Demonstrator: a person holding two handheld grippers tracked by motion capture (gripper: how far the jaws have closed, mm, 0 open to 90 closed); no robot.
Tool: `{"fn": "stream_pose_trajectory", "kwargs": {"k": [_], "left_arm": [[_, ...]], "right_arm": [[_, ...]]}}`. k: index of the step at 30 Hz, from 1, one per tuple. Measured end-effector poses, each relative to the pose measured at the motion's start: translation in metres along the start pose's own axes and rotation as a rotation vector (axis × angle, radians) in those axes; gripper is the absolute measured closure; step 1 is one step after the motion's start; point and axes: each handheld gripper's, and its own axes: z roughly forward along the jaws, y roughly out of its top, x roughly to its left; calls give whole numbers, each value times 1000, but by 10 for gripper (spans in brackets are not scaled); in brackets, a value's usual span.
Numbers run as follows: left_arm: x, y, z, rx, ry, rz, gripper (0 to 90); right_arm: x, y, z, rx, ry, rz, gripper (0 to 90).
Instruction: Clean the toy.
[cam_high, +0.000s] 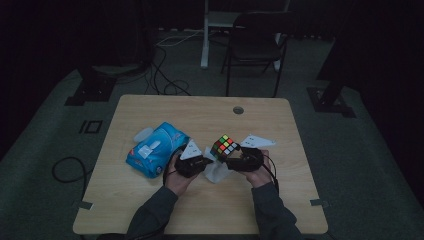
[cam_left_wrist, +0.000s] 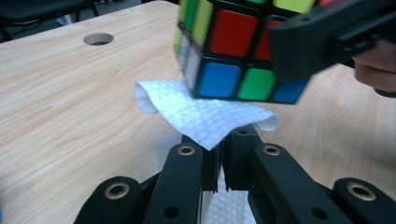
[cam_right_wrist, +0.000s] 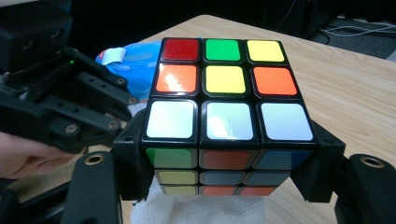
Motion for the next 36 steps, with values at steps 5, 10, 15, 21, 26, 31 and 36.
{"fn": "stream_pose_trajectory", "kwargs": {"k": [5,10,15,21,26,31,36], "left_arm": [[2,2,4,-11,9,-5,867],[0,3,9,-17,2,-3,867],[-3,3,11,-16,-13,4,867],[-4,4,10,-16,-19,17,866],[-3,4,9,-17,-12,18,866],[2,5,8,-23,7,8,866],[4,5,6,-28,13,2,865]], "right_arm": [[2,1,2,-11,8,12,344],[3,4,4,-17,10,21,344],[3,6,5,-20,15,24,344],[2,8,7,-25,21,41,344],[-1,7,8,-24,19,59,344],[-2,6,6,-21,23,62,344],[-1,5,6,-32,58,87,344]]}}
